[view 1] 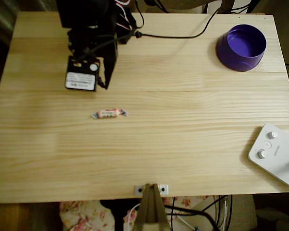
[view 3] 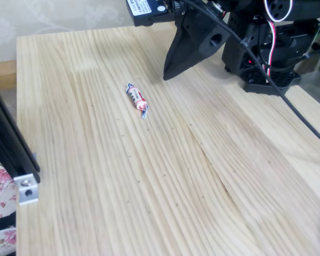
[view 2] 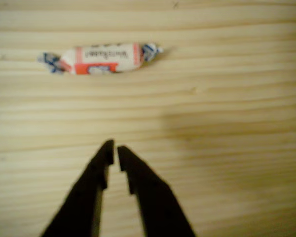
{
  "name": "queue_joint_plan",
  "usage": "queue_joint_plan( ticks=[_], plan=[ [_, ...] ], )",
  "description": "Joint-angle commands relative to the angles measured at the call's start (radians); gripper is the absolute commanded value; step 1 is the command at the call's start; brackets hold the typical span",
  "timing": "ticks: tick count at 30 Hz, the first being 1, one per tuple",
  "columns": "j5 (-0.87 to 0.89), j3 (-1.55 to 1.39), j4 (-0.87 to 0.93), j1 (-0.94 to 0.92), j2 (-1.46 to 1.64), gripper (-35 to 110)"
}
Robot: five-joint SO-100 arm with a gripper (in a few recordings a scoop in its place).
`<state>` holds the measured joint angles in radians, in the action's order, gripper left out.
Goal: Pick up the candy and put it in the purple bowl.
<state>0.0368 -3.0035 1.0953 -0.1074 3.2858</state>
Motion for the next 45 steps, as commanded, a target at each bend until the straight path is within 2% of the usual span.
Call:
queue_joint_plan(
  ticks=[1, 23, 35, 39, 45],
  plan=[
    [0.008, 0.003, 0.003, -0.012, 0.014, -1],
    [0.018, 0.029, -0.021, -0.043, -0.041, -1],
    [0.020, 0.299, -0.038, -0.133, -0.295, -1],
    [-0.066, 0.453, -0.037, -0.178, -0.459, -1],
    [-0.308, 0.617, -0.040, -0.176, -0.661, -1]
  ],
)
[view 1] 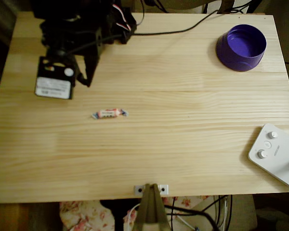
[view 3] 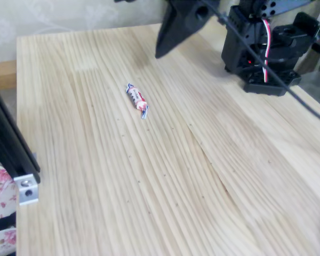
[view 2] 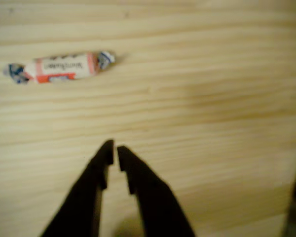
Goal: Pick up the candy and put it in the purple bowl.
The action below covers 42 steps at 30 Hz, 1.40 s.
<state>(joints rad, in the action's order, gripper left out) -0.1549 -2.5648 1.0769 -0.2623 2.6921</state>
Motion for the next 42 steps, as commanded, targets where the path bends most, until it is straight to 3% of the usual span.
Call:
queue_joint_plan(
  ticks=[1, 7, 19, 33, 42],
  plan=[
    [-0.166, 0.206, -0.021, -0.018, -0.097, -1],
    [-0.453, 0.282, -0.075, 0.020, -0.206, -1],
    [-0.784, 0.426, -0.097, 0.121, -0.397, -1],
    [-1.118, 0.647, 0.190, 0.258, -0.693, 1],
    [-1.201, 0.733, 0.278, 0.256, -0.819, 6]
  ],
)
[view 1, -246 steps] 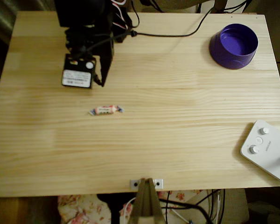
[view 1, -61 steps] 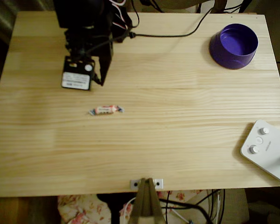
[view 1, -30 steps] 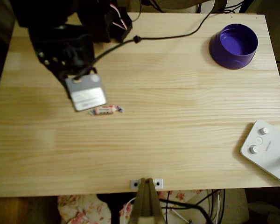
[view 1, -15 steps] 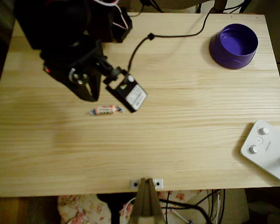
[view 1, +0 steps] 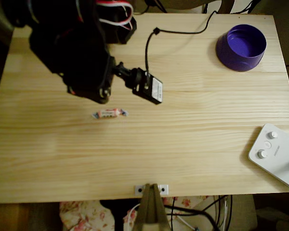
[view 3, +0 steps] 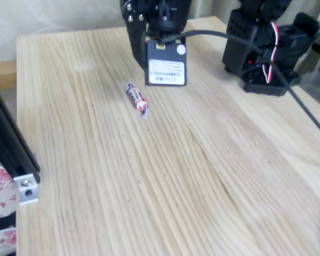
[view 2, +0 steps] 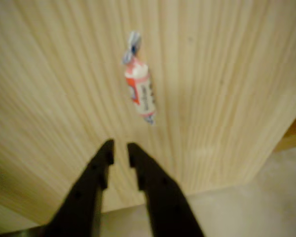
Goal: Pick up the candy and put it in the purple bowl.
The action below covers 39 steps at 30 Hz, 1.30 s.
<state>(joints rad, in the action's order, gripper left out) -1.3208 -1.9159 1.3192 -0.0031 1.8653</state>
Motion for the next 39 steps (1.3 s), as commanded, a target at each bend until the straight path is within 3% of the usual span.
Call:
queue_joint_plan(
  ticks=[1, 13, 39],
  plan=[
    [-0.038, 0.086, 0.040, -0.003, 0.000, 7],
    [-0.017, 0.081, 0.014, -0.012, -0.063, 14],
    [0.063, 0.029, -0.098, -0.029, -0.166, 15]
  ],
)
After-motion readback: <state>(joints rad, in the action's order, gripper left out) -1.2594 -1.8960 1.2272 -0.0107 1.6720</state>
